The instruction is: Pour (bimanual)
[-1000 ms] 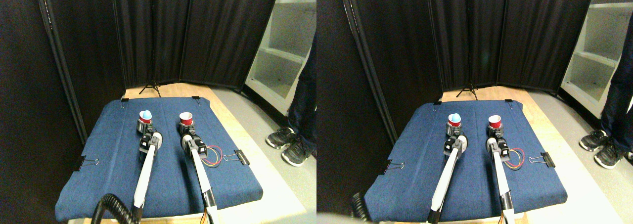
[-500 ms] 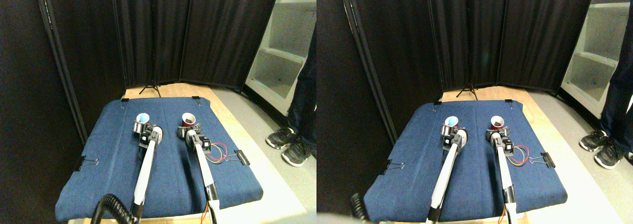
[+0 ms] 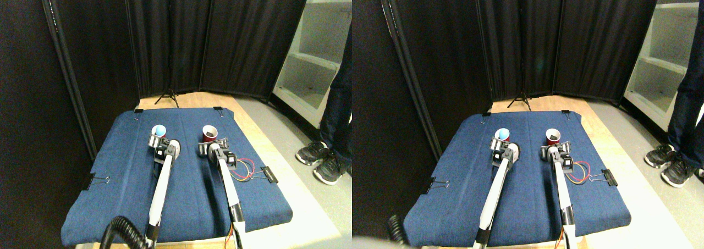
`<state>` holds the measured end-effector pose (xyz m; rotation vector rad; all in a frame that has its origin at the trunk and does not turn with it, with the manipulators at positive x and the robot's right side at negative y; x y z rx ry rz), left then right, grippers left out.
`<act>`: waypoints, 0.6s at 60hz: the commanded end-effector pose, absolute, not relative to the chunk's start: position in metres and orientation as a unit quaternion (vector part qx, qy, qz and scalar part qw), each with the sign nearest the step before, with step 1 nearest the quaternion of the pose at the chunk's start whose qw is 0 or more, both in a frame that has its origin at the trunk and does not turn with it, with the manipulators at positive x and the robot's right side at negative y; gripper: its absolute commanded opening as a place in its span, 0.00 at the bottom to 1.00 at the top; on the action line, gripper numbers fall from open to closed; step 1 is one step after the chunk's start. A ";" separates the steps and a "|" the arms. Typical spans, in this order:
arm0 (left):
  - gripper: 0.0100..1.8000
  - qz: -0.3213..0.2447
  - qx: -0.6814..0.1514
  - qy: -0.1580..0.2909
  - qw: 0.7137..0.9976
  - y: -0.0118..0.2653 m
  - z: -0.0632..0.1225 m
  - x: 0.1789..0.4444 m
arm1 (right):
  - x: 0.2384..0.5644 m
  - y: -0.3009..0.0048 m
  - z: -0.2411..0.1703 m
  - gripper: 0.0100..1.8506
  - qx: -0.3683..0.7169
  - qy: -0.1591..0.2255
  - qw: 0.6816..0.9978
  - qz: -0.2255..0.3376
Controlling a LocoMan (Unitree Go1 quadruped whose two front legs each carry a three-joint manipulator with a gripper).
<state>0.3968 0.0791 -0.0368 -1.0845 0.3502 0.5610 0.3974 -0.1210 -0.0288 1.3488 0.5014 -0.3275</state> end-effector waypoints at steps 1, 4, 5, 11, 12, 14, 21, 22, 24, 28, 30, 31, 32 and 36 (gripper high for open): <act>0.92 0.229 -0.516 0.152 0.811 0.079 -0.020 0.394 | 0.397 -0.117 -0.012 0.79 0.621 0.216 0.744 -0.119; 0.88 0.209 -0.513 0.155 0.818 0.079 -0.013 0.390 | 0.394 -0.117 -0.006 0.76 0.623 0.210 0.746 -0.110; 0.87 0.201 -0.507 0.156 0.823 0.079 -0.009 0.388 | 0.392 -0.117 -0.003 0.76 0.623 0.209 0.746 -0.108; 0.82 0.181 -0.501 0.153 0.833 0.082 0.005 0.381 | 0.387 -0.116 0.008 0.74 0.609 0.195 0.763 -0.094; 0.82 0.177 -0.499 0.152 0.835 0.083 0.008 0.379 | 0.385 -0.117 0.011 0.74 0.609 0.193 0.764 -0.092; 0.80 0.171 -0.502 0.152 0.834 0.084 0.014 0.375 | 0.383 -0.117 0.015 0.75 0.607 0.191 0.766 -0.086; 0.74 0.155 -0.472 0.154 0.854 0.087 0.024 0.367 | 0.379 -0.118 0.025 0.74 0.592 0.190 0.780 -0.071; 0.74 0.154 -0.471 0.154 0.855 0.086 0.025 0.367 | 0.379 -0.118 0.025 0.74 0.590 0.191 0.781 -0.068; 0.73 0.148 -0.459 0.149 0.864 0.086 0.027 0.364 | 0.377 -0.118 0.029 0.73 0.583 0.188 0.787 -0.065; 0.73 0.129 -0.403 0.147 0.894 0.085 0.032 0.361 | 0.375 -0.117 0.032 0.74 0.557 0.175 0.808 -0.072; 0.70 0.126 -0.395 0.142 0.899 0.085 0.034 0.360 | 0.374 -0.117 0.034 0.72 0.549 0.171 0.815 -0.072; 0.67 0.122 -0.393 0.137 0.901 0.084 0.035 0.359 | 0.373 -0.116 0.035 0.68 0.539 0.166 0.823 -0.069; 0.64 0.111 -0.379 0.135 0.909 0.083 0.036 0.358 | 0.372 -0.115 0.037 0.64 0.530 0.162 0.830 -0.060; 0.56 0.085 -0.346 0.130 0.925 0.082 0.039 0.356 | 0.370 -0.113 0.040 0.55 0.520 0.154 0.838 -0.053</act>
